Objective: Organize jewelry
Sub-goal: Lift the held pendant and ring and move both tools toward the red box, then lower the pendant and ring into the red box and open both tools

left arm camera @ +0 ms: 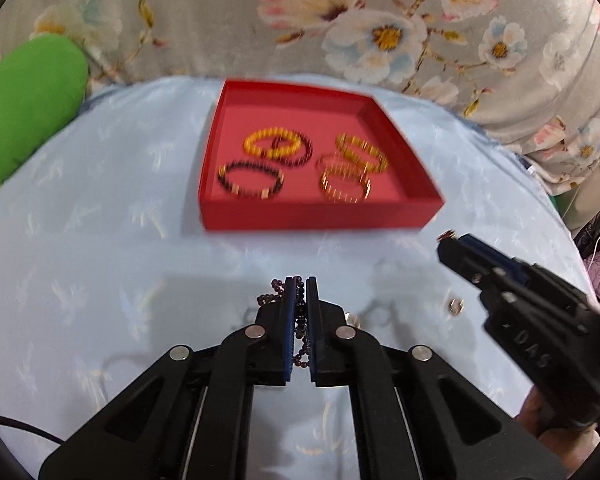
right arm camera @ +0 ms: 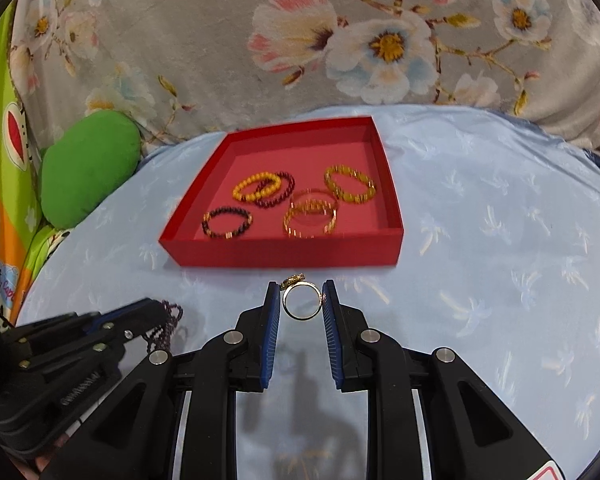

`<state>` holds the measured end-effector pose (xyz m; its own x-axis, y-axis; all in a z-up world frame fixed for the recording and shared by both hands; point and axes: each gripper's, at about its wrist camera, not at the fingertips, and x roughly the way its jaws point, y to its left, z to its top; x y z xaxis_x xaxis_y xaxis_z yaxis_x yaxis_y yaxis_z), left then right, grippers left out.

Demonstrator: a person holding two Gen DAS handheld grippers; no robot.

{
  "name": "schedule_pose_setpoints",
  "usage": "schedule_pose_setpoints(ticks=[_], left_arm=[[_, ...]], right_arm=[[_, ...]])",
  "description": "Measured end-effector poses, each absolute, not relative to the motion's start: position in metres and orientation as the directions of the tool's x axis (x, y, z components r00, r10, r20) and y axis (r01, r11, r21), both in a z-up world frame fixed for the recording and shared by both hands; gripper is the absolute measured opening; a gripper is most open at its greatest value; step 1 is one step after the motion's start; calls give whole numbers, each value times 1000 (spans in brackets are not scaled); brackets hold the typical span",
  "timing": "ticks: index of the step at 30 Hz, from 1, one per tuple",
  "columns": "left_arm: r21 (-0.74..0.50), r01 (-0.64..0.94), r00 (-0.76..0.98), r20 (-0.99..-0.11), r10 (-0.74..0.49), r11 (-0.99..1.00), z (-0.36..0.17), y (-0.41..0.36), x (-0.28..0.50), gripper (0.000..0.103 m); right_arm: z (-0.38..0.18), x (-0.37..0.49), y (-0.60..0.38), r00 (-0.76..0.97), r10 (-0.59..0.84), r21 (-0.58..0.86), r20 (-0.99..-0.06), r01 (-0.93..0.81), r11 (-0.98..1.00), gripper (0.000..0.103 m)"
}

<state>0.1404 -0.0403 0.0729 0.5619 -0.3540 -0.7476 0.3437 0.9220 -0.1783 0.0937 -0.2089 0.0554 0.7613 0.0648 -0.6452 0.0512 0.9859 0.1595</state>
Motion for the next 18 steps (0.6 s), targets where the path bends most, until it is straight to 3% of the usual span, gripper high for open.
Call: schedule_pose_setpoints(ticks=[8, 18], left_arm=[[-120, 363, 660, -667, -345, 924, 134, -61, 199, 5], [-72, 366, 669, -673, -316, 928, 130, -87, 286, 5]], right_arm=[[98, 156, -221, 790, 69, 151, -610, 31, 988, 21], [102, 251, -233, 785, 39, 108, -618, 36, 993, 21]])
